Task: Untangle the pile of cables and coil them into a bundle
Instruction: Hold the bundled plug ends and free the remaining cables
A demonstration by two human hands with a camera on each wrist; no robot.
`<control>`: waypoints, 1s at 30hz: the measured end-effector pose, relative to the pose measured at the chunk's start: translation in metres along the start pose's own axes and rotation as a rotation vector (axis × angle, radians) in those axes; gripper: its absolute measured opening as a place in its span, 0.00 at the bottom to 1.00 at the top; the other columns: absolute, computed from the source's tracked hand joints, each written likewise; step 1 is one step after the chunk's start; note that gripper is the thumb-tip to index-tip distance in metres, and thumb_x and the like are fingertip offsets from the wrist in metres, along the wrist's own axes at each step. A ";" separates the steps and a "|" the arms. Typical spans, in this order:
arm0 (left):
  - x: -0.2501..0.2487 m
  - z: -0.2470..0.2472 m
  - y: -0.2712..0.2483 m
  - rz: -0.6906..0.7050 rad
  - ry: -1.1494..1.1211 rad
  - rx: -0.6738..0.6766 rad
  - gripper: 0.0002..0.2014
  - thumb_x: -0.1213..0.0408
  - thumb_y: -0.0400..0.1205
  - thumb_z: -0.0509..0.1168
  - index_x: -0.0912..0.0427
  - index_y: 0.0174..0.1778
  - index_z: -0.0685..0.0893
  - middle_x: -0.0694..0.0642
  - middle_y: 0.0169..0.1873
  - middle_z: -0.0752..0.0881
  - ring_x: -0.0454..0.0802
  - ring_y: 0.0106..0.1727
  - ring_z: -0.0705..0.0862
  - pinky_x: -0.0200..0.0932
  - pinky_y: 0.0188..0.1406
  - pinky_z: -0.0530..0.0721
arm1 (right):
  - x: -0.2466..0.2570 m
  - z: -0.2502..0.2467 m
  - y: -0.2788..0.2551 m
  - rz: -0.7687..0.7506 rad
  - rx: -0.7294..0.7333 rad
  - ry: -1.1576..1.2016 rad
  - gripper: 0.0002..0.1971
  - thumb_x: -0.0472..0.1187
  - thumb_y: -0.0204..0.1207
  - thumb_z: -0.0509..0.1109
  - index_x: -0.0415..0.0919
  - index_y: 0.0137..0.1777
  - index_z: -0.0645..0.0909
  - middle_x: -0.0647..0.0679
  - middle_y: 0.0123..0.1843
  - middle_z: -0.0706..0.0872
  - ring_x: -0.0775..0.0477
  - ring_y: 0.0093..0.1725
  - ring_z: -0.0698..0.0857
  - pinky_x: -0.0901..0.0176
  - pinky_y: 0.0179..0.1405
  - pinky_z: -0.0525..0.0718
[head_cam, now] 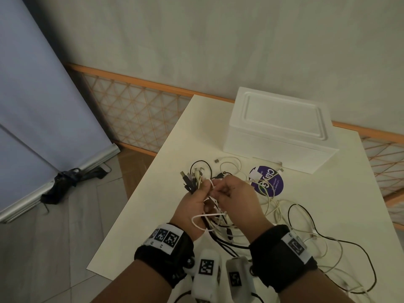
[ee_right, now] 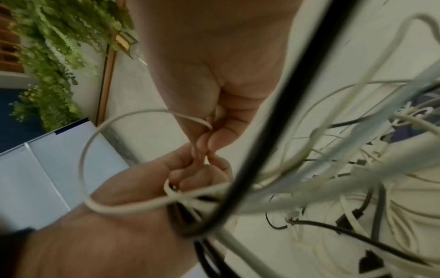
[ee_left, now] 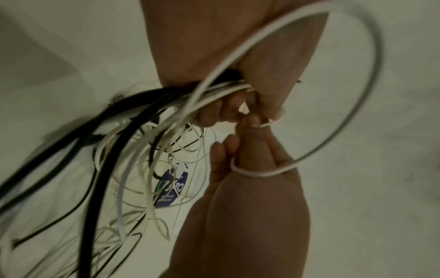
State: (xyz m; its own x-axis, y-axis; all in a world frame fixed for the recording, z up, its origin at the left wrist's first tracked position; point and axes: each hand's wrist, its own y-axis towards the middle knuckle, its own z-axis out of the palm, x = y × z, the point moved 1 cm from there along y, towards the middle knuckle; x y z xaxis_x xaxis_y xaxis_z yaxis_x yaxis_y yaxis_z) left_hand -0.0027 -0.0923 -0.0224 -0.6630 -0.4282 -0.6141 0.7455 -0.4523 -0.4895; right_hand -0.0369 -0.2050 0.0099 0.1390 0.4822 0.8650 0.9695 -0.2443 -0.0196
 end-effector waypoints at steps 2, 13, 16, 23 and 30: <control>-0.004 -0.001 -0.004 0.026 0.075 0.018 0.14 0.52 0.76 0.67 0.56 0.49 0.92 0.55 0.31 0.73 0.43 0.22 0.69 0.36 0.22 0.71 | -0.003 -0.002 0.001 0.057 0.033 -0.073 0.13 0.37 0.71 0.76 0.52 0.37 0.75 0.51 0.33 0.86 0.54 0.29 0.83 0.51 0.33 0.86; -0.013 -0.046 0.012 0.174 -0.359 -0.381 0.16 0.57 0.88 0.57 0.60 0.35 0.74 0.53 0.23 0.83 0.48 0.28 0.86 0.47 0.32 0.90 | 0.010 -0.075 -0.021 0.334 0.464 0.739 0.16 0.25 0.69 0.73 0.38 0.50 0.70 0.43 0.32 0.79 0.55 0.20 0.68 0.57 0.24 0.85; -0.014 -0.060 0.014 0.189 -0.361 -0.433 0.16 0.60 0.89 0.56 0.58 0.35 0.74 0.49 0.16 0.71 0.42 0.16 0.73 0.40 0.27 0.87 | 0.003 -0.106 -0.031 0.337 0.429 0.305 0.15 0.28 0.71 0.74 0.35 0.51 0.72 0.42 0.31 0.82 0.51 0.21 0.66 0.63 0.18 0.76; -0.013 -0.073 0.021 0.198 -0.229 -0.491 0.14 0.59 0.88 0.57 0.55 0.35 0.72 0.46 0.13 0.64 0.41 0.13 0.62 0.29 0.13 0.62 | -0.021 -0.142 -0.039 0.338 0.175 -0.420 0.05 0.44 0.72 0.75 0.48 0.36 0.84 0.51 0.27 0.86 0.57 0.24 0.78 0.62 0.27 0.75; 0.004 -0.015 -0.004 0.017 -0.122 -0.235 0.20 0.60 0.84 0.64 0.53 0.26 0.65 0.47 0.16 0.59 0.43 0.15 0.58 0.35 0.14 0.59 | -0.011 -0.063 -0.054 0.096 0.328 -0.526 0.38 0.53 0.69 0.76 0.52 0.78 0.64 0.57 0.76 0.70 0.53 0.76 0.67 0.63 0.73 0.60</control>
State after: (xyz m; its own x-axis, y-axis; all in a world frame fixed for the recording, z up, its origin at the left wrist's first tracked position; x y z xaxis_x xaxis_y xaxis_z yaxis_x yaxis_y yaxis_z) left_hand -0.0071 -0.0809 -0.0322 -0.6429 -0.5315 -0.5515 0.7427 -0.2566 -0.6185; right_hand -0.1033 -0.2501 0.0331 0.2285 0.8409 0.4905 0.9477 -0.0767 -0.3099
